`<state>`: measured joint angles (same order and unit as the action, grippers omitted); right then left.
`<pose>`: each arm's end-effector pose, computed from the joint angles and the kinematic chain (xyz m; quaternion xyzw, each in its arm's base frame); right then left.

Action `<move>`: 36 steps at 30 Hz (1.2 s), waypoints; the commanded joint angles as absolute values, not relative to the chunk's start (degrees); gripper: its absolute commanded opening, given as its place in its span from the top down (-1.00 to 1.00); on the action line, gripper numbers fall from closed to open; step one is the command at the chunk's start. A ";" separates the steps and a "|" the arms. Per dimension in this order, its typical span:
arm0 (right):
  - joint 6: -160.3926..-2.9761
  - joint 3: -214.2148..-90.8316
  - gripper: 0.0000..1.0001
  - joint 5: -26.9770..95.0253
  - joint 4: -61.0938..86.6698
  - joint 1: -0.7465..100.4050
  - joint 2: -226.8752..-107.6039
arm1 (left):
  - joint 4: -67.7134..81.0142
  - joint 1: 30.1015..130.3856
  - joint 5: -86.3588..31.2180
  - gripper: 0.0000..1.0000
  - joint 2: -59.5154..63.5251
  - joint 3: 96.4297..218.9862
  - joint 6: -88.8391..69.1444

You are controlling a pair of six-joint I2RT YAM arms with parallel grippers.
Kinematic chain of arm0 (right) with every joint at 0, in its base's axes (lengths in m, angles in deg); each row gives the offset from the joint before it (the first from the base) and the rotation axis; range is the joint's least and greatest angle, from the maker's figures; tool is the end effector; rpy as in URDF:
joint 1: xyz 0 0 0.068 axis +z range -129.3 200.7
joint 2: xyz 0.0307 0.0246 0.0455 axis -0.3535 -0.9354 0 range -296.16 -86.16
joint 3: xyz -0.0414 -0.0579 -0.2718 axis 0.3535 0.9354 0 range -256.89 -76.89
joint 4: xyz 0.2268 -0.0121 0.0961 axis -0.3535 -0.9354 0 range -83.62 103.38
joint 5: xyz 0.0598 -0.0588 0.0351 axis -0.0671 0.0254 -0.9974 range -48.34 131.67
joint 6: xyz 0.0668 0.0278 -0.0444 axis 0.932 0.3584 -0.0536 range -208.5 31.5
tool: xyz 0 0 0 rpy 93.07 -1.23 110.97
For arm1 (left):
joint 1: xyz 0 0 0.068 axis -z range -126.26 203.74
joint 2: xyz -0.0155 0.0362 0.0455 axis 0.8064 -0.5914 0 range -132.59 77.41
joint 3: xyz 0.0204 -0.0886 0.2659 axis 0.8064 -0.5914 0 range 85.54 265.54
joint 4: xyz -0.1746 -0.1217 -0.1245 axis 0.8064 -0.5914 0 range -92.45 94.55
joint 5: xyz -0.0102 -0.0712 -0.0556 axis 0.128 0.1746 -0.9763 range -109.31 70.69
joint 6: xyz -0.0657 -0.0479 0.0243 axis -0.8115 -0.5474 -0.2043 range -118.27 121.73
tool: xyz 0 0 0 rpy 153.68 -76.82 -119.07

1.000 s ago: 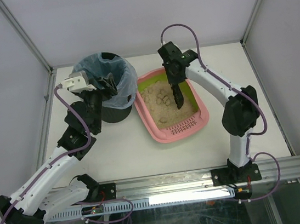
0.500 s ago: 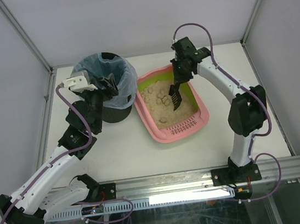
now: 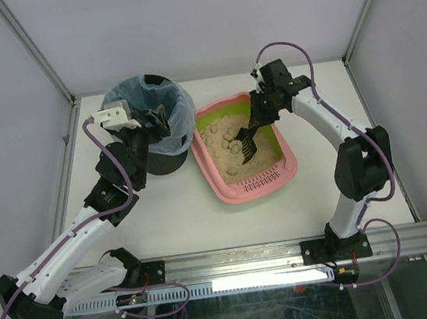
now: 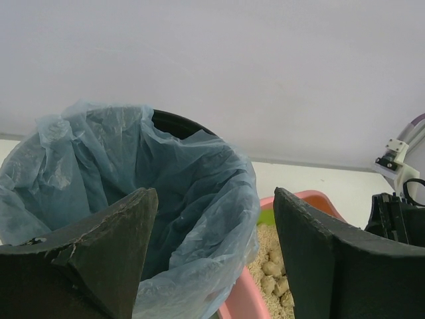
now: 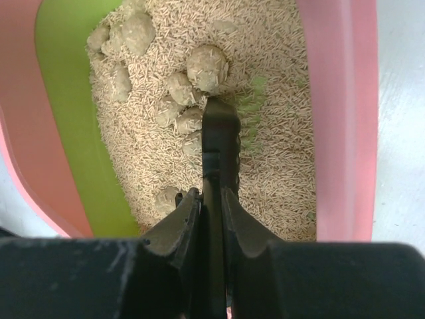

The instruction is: Clean the litter box

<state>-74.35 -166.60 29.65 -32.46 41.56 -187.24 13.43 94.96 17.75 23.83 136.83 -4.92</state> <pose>0.3574 0.1529 0.2709 -0.0854 0.9507 0.1802 0.2375 0.1967 -0.1126 0.3989 -0.0392 0.6728 -0.0939 0.7328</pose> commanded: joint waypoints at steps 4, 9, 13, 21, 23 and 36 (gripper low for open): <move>-71.36 -159.11 1.00 17.57 -29.69 41.47 -182.07 | 14.61 94.90 16.39 -0.46 23.89 139.59 -5.55; -68.02 -151.87 1.00 13.16 -22.62 41.18 -180.04 | 14.43 94.90 16.44 -0.47 23.80 139.69 -5.55; -63.37 -144.69 1.00 9.46 -12.96 41.27 -178.27 | 14.42 94.91 16.43 -0.46 23.89 139.72 -5.55; -54.61 -137.36 1.00 9.56 -1.09 41.27 -175.85 | 14.38 94.93 16.26 -0.47 23.80 139.85 -5.53; -51.68 -135.33 1.00 9.56 2.48 41.31 -175.14 | 14.31 94.91 16.29 -0.46 23.81 139.86 -5.56; -41.24 -127.19 1.00 16.53 13.17 40.38 -165.23 | 14.23 94.88 16.28 -0.47 23.80 139.91 -5.40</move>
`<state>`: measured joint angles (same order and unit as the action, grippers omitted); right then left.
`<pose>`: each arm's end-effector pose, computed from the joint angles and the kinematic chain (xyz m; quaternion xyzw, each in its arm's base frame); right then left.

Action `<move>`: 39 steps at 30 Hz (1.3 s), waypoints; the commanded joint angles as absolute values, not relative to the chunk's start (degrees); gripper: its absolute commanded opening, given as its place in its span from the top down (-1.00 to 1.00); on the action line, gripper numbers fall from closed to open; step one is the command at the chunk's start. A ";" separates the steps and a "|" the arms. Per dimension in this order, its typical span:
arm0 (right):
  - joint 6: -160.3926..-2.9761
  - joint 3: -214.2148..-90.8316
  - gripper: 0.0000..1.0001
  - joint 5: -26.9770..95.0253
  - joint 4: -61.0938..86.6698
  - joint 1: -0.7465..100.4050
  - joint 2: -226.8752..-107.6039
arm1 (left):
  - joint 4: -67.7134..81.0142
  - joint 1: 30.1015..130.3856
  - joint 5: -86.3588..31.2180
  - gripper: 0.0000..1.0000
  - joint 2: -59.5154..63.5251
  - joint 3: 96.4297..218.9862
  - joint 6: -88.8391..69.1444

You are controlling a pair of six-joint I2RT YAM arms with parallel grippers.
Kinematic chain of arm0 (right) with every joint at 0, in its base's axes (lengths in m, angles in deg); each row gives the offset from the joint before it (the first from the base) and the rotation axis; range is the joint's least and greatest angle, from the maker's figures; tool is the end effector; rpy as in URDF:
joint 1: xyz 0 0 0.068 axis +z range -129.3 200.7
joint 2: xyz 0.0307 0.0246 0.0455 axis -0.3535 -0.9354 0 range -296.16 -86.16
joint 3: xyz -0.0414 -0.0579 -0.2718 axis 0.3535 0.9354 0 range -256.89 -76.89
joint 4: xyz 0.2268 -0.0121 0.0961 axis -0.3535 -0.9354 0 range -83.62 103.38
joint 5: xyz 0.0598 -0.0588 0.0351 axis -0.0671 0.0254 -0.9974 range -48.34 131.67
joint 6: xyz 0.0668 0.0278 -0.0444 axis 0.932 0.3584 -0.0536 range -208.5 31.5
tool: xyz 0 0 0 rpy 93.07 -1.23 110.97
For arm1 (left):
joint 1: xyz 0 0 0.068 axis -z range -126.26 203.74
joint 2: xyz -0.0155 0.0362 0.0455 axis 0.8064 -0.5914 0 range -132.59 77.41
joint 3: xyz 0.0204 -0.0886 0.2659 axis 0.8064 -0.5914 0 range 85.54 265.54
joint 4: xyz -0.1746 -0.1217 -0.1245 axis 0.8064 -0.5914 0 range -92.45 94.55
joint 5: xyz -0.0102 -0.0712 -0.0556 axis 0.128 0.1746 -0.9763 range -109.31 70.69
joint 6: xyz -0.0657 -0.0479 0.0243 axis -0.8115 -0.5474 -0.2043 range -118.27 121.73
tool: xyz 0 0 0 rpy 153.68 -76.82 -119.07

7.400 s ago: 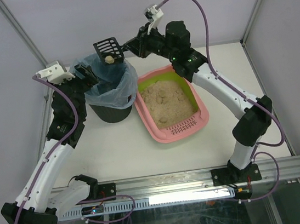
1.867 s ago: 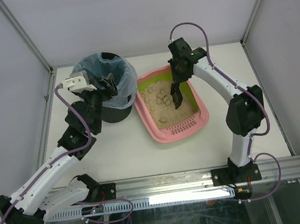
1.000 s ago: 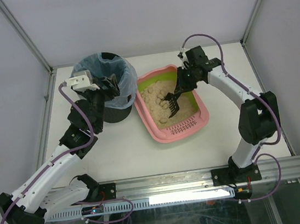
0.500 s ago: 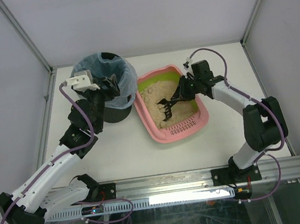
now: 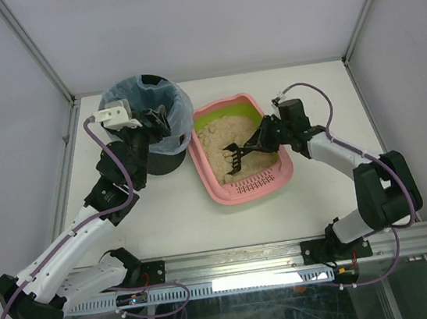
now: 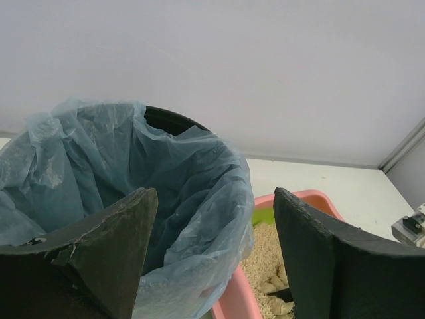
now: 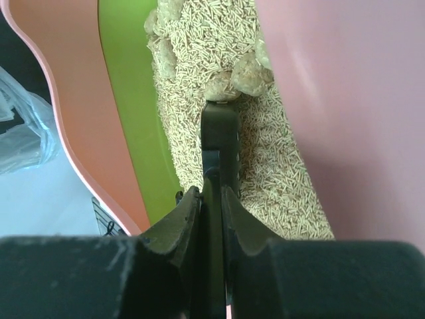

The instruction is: Clean the litter box

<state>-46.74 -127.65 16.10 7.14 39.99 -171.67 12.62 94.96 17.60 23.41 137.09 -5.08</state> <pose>0.2987 0.1387 0.2111 0.0829 0.8883 0.3788 0.2462 0.1982 -0.1141 0.3972 -0.0357 0.6779 -0.0918 0.7285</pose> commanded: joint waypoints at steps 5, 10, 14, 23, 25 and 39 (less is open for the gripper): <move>-38.33 -124.16 1.00 19.35 15.82 38.90 -161.24 | 14.14 94.88 16.34 -0.47 23.89 140.01 -5.30; -35.64 -121.30 1.00 20.19 17.59 37.11 -158.22 | 14.17 94.95 16.15 -0.47 23.81 139.98 -5.29; -34.38 -117.79 1.00 20.22 19.43 34.93 -155.21 | 14.14 94.94 16.11 -0.47 23.75 140.08 -5.27; -27.16 -105.56 1.00 13.95 34.41 28.93 -146.96 | 12.98 94.89 13.72 -0.49 22.65 140.93 -5.24; -24.92 -103.29 1.00 12.80 38.37 28.14 -145.24 | 12.24 94.94 12.41 -0.51 21.83 141.66 -5.46; -14.30 -92.61 1.00 14.51 48.54 24.32 -137.98 | 9.11 94.93 8.64 -0.58 17.95 144.12 -6.26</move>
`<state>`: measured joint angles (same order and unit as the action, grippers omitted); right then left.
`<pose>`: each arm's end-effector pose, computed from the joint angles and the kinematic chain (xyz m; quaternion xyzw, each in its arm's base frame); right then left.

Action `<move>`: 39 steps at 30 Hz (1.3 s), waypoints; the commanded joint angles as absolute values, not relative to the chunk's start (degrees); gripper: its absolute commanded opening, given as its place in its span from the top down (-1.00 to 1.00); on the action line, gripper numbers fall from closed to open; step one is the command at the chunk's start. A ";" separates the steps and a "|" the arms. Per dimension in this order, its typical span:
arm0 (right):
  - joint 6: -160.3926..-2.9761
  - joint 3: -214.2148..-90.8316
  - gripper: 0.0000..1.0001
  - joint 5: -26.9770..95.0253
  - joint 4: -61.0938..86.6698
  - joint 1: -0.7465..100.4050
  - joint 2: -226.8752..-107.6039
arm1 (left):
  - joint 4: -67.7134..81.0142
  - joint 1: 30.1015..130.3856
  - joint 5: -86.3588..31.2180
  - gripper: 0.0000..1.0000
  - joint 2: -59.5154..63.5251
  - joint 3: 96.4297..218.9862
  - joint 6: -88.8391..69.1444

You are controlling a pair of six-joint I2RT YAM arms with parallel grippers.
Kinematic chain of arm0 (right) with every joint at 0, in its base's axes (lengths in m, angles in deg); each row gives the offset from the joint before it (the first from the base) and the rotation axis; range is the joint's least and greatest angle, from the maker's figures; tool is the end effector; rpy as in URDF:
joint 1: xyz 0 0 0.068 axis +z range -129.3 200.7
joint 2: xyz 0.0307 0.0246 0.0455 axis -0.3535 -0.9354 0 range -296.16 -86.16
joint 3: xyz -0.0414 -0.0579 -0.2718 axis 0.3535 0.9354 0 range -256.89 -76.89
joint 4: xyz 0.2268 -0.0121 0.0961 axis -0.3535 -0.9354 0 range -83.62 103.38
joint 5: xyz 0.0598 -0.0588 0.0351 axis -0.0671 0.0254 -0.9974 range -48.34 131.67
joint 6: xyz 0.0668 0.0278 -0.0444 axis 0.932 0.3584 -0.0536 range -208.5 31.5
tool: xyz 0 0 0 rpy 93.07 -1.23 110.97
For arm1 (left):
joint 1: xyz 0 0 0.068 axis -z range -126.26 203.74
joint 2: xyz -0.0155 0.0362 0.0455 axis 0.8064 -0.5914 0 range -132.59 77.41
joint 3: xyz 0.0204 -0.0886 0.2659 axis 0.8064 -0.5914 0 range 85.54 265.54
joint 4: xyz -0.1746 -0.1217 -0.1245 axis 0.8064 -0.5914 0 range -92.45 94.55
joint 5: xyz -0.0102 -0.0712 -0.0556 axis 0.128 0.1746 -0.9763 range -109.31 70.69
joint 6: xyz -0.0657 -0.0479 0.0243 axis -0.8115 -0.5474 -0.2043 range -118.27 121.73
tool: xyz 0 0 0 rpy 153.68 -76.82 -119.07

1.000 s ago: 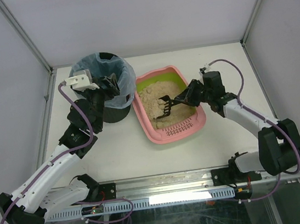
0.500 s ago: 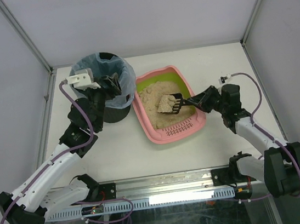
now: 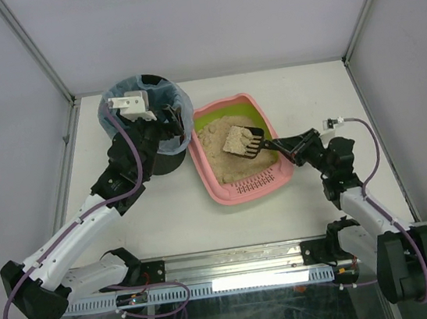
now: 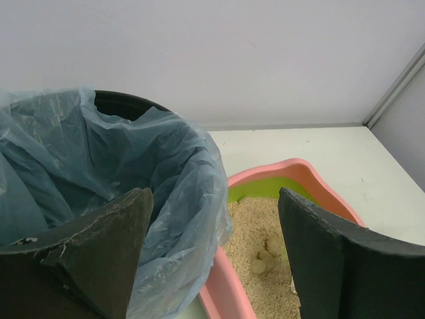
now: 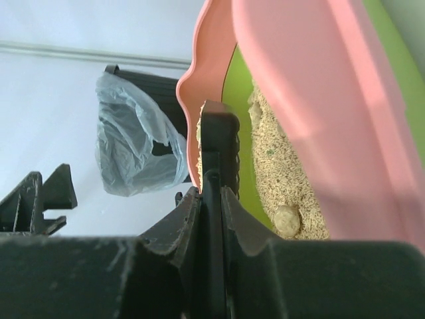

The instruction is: Clean the litter box

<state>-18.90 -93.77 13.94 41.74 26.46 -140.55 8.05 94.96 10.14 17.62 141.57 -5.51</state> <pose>0.2133 0.0565 0.2208 0.2589 0.7095 0.5291 0.3868 0.2155 -0.1400 0.3932 0.0287 0.7079 -0.1157 0.6962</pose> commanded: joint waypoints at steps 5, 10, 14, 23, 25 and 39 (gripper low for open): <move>-10.01 -92.43 1.00 8.76 58.94 23.79 -142.78 | 8.99 94.96 8.41 -0.58 17.49 144.17 -6.34; -10.83 -94.19 1.00 6.38 62.04 26.41 -145.38 | 8.85 94.94 8.55 -0.58 17.21 144.42 -6.32; -6.72 -90.47 1.00 10.44 60.10 22.35 -144.41 | 8.73 94.89 8.40 -0.58 17.29 144.45 -6.18; -7.47 -92.94 1.00 7.28 64.57 24.95 -149.14 | 8.46 94.94 9.04 -0.58 16.88 144.77 -5.83; -5.87 -93.35 1.00 6.34 68.43 25.78 -150.58 | 8.41 94.93 8.86 -0.58 16.77 144.84 -5.99; -8.52 -95.65 1.00 6.06 64.78 26.41 -151.23 | 8.01 94.91 8.88 -0.58 16.02 145.18 -6.04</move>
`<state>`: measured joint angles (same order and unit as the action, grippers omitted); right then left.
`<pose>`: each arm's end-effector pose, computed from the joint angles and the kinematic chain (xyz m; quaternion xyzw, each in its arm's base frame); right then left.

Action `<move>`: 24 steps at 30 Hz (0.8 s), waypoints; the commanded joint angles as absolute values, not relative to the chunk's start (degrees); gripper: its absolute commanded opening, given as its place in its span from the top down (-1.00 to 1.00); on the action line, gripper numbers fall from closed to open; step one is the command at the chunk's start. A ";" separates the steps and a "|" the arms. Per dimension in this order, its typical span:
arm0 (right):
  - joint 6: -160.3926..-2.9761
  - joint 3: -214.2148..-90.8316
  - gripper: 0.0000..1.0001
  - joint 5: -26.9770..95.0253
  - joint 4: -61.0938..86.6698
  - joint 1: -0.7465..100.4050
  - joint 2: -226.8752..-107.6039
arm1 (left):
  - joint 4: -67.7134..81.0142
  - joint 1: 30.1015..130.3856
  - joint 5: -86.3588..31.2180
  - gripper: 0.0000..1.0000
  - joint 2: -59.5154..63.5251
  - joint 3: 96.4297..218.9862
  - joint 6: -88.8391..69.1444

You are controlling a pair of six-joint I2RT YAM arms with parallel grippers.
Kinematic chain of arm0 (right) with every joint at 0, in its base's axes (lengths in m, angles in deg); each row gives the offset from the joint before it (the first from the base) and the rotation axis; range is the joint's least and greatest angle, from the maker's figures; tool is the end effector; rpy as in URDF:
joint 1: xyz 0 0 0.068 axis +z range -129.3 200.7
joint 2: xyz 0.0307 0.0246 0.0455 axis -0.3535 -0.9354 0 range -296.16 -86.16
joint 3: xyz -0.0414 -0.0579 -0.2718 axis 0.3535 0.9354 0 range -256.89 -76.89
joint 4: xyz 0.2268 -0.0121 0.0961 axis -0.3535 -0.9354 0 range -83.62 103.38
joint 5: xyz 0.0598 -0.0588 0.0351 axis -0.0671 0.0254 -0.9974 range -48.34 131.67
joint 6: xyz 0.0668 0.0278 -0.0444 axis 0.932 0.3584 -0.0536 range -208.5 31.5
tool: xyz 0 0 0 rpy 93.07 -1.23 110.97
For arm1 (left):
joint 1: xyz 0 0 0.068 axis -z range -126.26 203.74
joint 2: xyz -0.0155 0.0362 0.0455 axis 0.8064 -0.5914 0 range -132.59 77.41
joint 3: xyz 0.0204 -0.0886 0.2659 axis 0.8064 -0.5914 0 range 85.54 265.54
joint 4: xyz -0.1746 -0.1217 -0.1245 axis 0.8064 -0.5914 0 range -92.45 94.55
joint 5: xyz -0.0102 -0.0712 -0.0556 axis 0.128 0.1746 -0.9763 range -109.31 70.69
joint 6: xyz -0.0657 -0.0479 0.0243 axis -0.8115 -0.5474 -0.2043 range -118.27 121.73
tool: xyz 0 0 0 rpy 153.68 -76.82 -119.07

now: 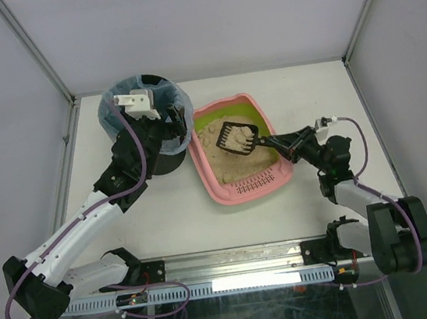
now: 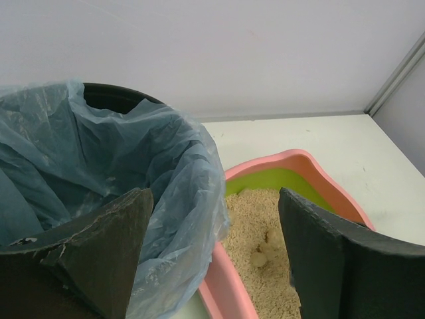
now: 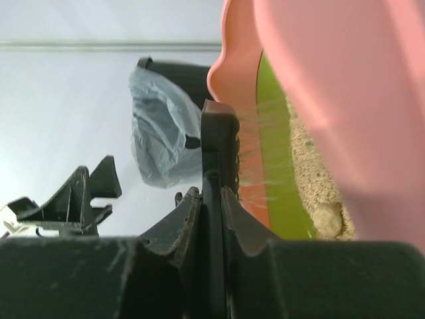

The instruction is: Clean the litter box

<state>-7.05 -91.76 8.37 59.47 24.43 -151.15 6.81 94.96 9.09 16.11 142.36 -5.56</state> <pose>0.2306 0.0562 0.2134 0.2876 0.6683 0.5963 0.3391 0.2202 -0.1458 0.3890 0.0411 0.7178 -0.1149 0.6854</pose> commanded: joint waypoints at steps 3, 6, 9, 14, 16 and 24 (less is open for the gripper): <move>-5.53 -91.48 1.00 10.83 61.11 22.00 -148.60 | 7.80 94.93 8.74 -0.58 15.82 145.27 -6.04; -10.79 -97.32 1.00 5.29 61.48 27.03 -151.41 | 7.80 94.91 9.38 -0.59 15.63 145.34 -5.96; -7.84 -93.81 1.00 8.00 59.55 22.61 -149.31 | 7.60 94.95 8.44 -0.58 15.33 145.35 -6.13; -10.29 -96.32 1.00 5.74 61.07 26.31 -151.09 | 7.36 94.89 9.03 -0.58 14.87 145.70 -6.13; -8.63 -92.78 1.00 6.76 58.15 22.13 -148.92 | 7.28 94.91 8.65 -0.58 14.79 145.74 -6.16; -7.85 -93.49 1.00 9.70 57.61 22.40 -149.35 | 6.98 94.91 9.12 -0.58 15.01 145.97 -5.91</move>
